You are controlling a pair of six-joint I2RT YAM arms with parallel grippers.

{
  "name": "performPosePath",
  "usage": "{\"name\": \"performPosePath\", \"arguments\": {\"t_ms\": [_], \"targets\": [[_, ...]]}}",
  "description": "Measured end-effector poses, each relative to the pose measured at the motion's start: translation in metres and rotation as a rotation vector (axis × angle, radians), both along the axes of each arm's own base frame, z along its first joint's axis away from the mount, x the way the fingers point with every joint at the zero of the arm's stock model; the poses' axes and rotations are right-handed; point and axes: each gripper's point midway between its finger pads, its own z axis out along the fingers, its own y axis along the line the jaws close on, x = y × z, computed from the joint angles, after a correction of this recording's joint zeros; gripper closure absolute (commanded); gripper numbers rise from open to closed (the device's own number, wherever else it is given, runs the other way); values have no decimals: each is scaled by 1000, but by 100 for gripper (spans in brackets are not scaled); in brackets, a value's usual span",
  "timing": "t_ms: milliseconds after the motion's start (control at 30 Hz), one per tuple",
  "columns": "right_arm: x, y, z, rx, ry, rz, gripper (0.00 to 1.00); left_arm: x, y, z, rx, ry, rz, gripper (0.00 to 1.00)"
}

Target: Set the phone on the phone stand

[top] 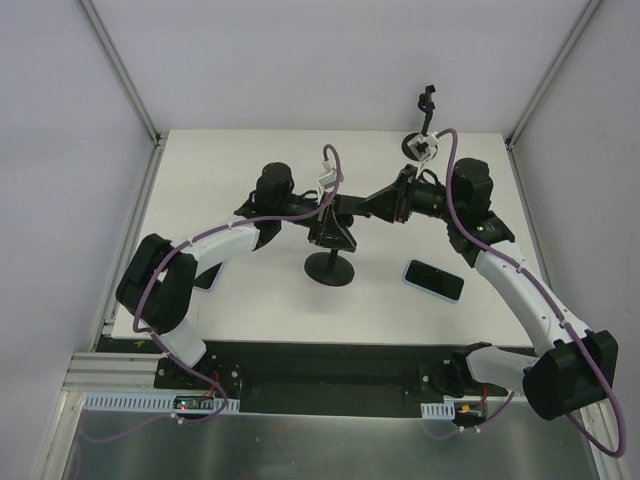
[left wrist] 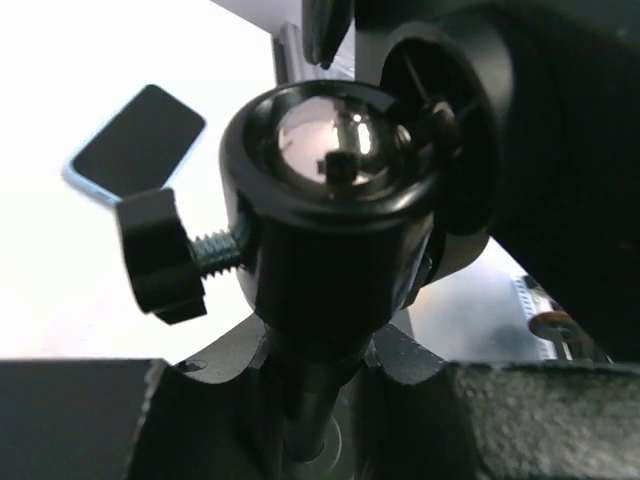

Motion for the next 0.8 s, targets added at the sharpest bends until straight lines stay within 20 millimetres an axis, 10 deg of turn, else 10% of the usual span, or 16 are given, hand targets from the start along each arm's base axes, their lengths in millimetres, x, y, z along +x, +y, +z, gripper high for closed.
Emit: {"name": "performPosePath", "arguments": {"t_ms": [633, 700, 800], "targets": [[15, 13, -20, -145, 51, -456, 100, 59, 32, -31, 279, -207, 655, 98], [16, 13, -19, -145, 39, -457, 100, 59, 32, -31, 284, -207, 652, 64], [16, 7, -19, -139, 39, -454, 100, 60, 35, -29, 309, -185, 661, 41]]}}
